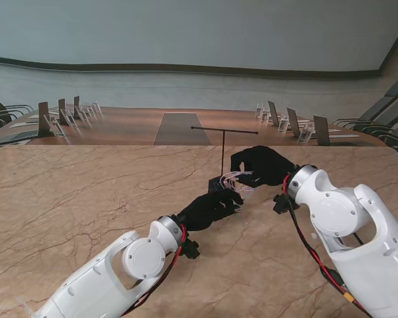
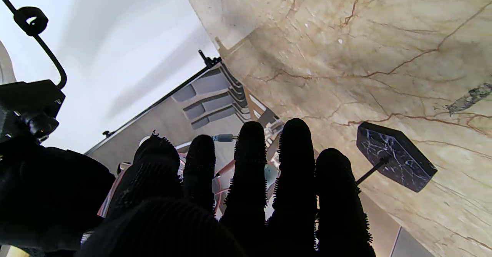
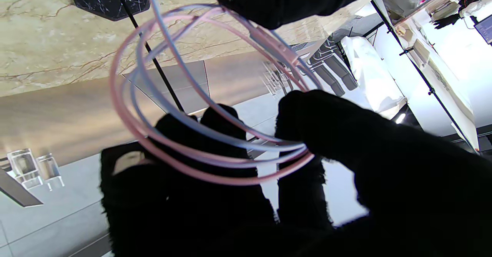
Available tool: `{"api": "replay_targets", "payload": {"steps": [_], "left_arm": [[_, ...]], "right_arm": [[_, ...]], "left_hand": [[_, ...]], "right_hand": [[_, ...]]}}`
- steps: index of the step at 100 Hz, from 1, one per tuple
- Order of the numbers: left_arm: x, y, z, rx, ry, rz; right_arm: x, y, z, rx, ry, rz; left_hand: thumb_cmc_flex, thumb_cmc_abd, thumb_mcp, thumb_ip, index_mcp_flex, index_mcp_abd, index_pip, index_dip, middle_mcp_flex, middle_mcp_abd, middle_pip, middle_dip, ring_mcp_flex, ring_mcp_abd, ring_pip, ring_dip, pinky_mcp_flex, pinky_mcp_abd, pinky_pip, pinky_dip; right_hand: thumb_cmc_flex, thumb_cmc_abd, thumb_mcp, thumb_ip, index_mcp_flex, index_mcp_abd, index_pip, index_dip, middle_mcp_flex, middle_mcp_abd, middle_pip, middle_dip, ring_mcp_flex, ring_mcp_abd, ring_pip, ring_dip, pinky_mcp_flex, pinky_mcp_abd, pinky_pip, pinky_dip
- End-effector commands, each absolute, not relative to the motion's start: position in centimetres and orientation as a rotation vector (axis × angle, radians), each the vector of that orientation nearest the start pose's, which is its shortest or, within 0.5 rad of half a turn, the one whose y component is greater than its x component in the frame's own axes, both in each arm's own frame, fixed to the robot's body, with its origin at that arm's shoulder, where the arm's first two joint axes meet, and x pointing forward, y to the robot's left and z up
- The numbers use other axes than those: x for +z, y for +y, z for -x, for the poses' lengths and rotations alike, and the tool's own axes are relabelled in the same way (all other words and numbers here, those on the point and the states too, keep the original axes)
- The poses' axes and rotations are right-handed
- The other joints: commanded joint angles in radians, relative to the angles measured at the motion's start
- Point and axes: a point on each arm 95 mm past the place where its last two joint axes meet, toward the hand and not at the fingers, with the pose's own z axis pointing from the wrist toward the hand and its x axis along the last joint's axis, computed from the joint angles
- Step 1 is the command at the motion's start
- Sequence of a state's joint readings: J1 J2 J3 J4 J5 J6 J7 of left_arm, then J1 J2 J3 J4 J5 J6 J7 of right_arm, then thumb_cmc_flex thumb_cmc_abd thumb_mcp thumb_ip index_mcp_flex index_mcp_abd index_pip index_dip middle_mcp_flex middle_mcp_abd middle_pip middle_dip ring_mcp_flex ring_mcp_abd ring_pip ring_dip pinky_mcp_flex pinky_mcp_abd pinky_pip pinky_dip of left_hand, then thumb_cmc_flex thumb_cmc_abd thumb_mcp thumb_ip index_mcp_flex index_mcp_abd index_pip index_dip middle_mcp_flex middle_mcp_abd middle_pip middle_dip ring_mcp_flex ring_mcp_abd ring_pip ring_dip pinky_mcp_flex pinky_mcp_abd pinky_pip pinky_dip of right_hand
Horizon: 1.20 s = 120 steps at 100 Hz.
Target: Take the wired earphone off the rack, coil the cable and place them on the table
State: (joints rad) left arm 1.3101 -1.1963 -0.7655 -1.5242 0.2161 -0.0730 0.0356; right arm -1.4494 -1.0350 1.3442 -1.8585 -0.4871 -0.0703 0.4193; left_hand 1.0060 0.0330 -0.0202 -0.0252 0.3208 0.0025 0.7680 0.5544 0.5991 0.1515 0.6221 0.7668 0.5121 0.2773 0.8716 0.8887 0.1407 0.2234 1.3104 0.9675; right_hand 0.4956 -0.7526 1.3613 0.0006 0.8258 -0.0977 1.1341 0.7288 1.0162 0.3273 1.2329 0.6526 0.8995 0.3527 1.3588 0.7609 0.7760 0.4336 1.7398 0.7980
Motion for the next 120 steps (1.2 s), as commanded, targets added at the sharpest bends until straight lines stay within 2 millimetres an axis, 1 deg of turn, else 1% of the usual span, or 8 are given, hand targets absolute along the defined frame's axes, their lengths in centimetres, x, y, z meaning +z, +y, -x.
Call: {"api": "replay_targets", "payload": {"steps": [1,39,57,79,91,98,107,120], "left_arm": [[-32.0,-16.9,-39.1,-2.202,1.467,1.775],[-32.2,-16.9,-39.3,-2.176,1.478,1.790],[-32.4,-17.2,-39.3,-2.162,1.503,1.794],[-32.4,-17.7,-39.4,-2.150,1.534,1.798],[-32.5,-18.0,-39.4,-2.146,1.553,1.802],[-32.5,-18.2,-39.4,-2.147,1.561,1.801],[-32.5,-18.3,-39.4,-2.151,1.561,1.805],[-32.5,-18.5,-39.4,-2.160,1.548,1.813]], "right_arm": [[-19.1,1.0,-41.5,1.878,1.589,-1.397],[-18.8,1.3,-41.1,1.872,1.610,-1.414],[-18.8,1.5,-41.1,1.881,1.607,-1.426],[-18.9,1.8,-41.0,1.891,1.605,-1.443],[-19.0,1.9,-41.1,1.891,1.615,-1.446],[-19.1,2.0,-41.2,1.890,1.618,-1.451],[-19.2,2.1,-41.3,1.890,1.621,-1.461],[-19.4,2.2,-41.3,1.884,1.627,-1.468]], "left_hand": [[0.033,-0.028,-0.014,-0.038,-0.035,0.004,-0.007,-0.010,-0.019,-0.029,0.000,-0.004,-0.018,-0.029,-0.016,-0.011,-0.018,-0.031,-0.008,-0.010],[-0.020,-0.005,-0.004,-0.021,-0.084,0.044,-0.108,-0.053,-0.085,-0.036,-0.048,-0.049,-0.058,-0.052,-0.067,-0.036,-0.066,-0.041,-0.051,-0.048],[-0.040,-0.035,-0.001,-0.017,-0.100,0.068,-0.159,-0.071,-0.112,-0.033,-0.071,-0.075,-0.075,-0.061,-0.094,-0.049,-0.087,-0.041,-0.087,-0.073],[-0.052,-0.051,0.005,-0.015,-0.097,0.064,-0.171,-0.077,-0.120,-0.033,-0.075,-0.083,-0.080,-0.065,-0.102,-0.052,-0.094,-0.042,-0.100,-0.080],[-0.049,-0.050,0.009,-0.015,-0.055,0.029,-0.156,-0.069,-0.108,-0.032,-0.071,-0.084,-0.076,-0.063,-0.102,-0.052,-0.100,-0.041,-0.114,-0.086],[-0.032,-0.046,0.013,-0.018,-0.033,0.018,-0.136,-0.051,-0.095,-0.030,-0.066,-0.082,-0.070,-0.060,-0.100,-0.051,-0.099,-0.038,-0.116,-0.087],[0.057,-0.045,-0.001,-0.039,-0.004,-0.024,-0.094,-0.005,-0.052,-0.037,-0.050,-0.073,-0.051,-0.051,-0.092,-0.048,-0.093,-0.027,-0.117,-0.086],[0.133,-0.021,-0.012,-0.039,0.032,-0.041,-0.028,0.007,0.015,-0.043,-0.024,-0.054,-0.020,-0.036,-0.075,-0.046,-0.078,-0.018,-0.108,-0.084]], "right_hand": [[0.116,0.031,0.056,0.016,0.039,-0.072,0.138,0.010,0.013,0.174,-0.001,0.011,0.044,0.140,0.094,0.000,0.065,-0.081,0.103,-0.019],[0.131,0.032,0.048,0.011,0.042,-0.055,0.131,0.005,0.027,0.183,-0.014,0.008,0.063,0.154,0.081,-0.007,0.090,-0.049,0.103,-0.025],[0.137,0.032,0.046,0.008,0.042,-0.047,0.130,0.005,0.029,0.186,-0.018,0.008,0.066,0.159,0.074,-0.009,0.090,-0.040,0.102,-0.030],[0.145,0.034,0.042,0.002,0.042,-0.037,0.128,0.004,0.027,0.192,-0.023,0.009,0.065,0.165,0.067,-0.011,0.085,-0.031,0.098,-0.032],[0.146,0.037,0.039,0.000,0.041,-0.036,0.128,0.004,0.023,0.191,-0.026,0.010,0.062,0.167,0.062,-0.012,0.078,-0.029,0.095,-0.033],[0.147,0.038,0.038,-0.002,0.040,-0.036,0.127,0.004,0.020,0.191,-0.027,0.011,0.058,0.167,0.057,-0.012,0.072,-0.028,0.091,-0.034],[0.149,0.038,0.036,-0.002,0.039,-0.034,0.127,0.004,0.018,0.192,-0.028,0.011,0.054,0.168,0.054,-0.012,0.070,-0.026,0.089,-0.033],[0.149,0.039,0.035,-0.003,0.038,-0.033,0.126,0.004,0.016,0.193,-0.029,0.011,0.050,0.169,0.052,-0.010,0.067,-0.025,0.087,-0.033]]}}
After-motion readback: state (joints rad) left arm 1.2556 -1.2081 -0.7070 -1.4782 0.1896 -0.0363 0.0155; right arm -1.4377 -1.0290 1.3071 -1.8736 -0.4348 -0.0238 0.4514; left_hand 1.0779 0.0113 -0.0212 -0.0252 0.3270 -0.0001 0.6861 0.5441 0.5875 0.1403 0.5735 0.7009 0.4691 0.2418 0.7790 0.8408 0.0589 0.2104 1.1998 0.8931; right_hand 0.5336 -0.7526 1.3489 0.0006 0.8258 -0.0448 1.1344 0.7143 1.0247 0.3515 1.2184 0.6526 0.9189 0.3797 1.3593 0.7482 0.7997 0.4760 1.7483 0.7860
